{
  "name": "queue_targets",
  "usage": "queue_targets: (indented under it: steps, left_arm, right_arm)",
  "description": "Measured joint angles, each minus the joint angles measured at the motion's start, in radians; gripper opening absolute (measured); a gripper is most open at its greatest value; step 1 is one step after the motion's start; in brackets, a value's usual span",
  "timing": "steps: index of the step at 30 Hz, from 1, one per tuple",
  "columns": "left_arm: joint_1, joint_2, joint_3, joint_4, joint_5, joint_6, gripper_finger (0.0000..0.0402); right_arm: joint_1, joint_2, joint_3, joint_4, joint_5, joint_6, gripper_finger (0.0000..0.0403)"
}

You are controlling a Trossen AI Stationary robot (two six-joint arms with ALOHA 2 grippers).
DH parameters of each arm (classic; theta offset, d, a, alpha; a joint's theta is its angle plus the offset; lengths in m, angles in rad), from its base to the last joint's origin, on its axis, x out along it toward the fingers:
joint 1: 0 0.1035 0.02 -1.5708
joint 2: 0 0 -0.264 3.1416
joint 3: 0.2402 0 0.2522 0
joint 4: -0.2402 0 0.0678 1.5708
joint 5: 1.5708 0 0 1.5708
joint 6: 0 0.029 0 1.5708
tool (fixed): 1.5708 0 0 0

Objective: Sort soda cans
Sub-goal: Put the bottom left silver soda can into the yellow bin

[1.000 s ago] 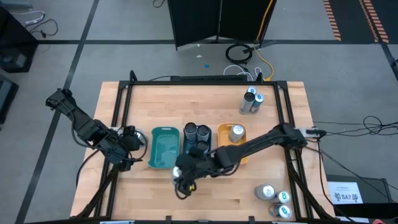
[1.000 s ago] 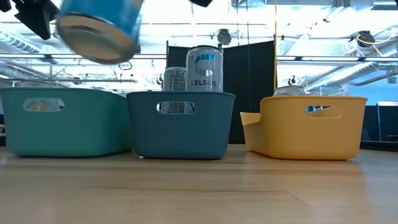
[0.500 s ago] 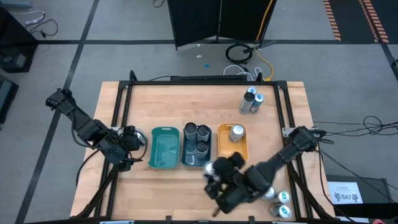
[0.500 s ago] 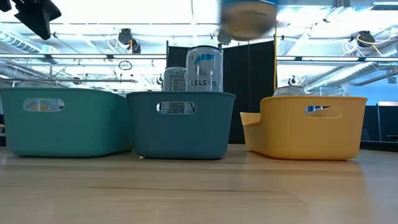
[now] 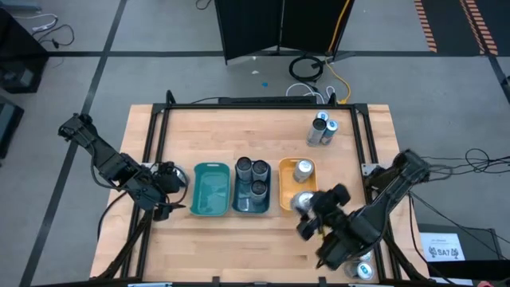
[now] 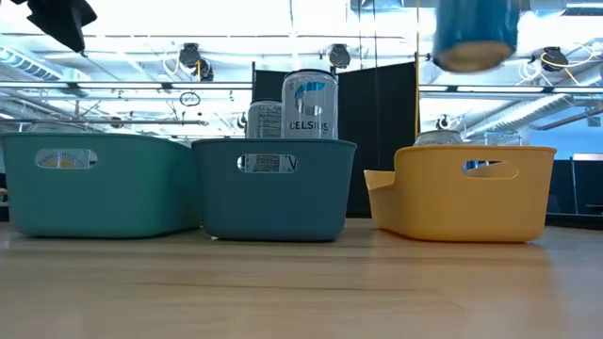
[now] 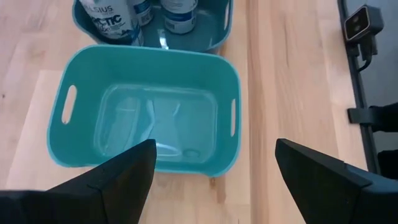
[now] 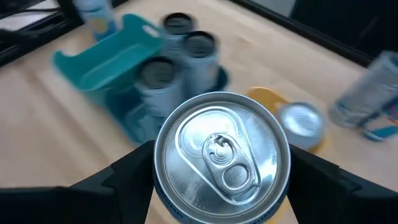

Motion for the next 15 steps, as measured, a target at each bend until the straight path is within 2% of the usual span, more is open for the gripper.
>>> queue_targets:
  steps: [3,6,11,15]
  left_arm:
    - [0.000,0.000,0.000,0.021,-0.006,0.000,0.0338]
    - [0.000,0.000,0.000,0.028,-0.009,0.000,0.0338]
    - [0.000,0.000,0.000,0.040,-0.011,0.000,0.0338]
    - [0.000,0.000,0.000,0.046,-0.015,-0.001,0.0338]
  right_arm:
    - [0.003,-0.113,-0.167,0.054,0.001,0.055,0.0279]
    - [-0.015,-0.222,-0.322,0.214,-0.004,0.046,0.0279]
    - [-0.093,-0.316,-0.494,0.478,-0.016,-0.119,0.0284]
    - [-0.201,-0.322,-0.564,0.575,-0.096,-0.245,0.0286]
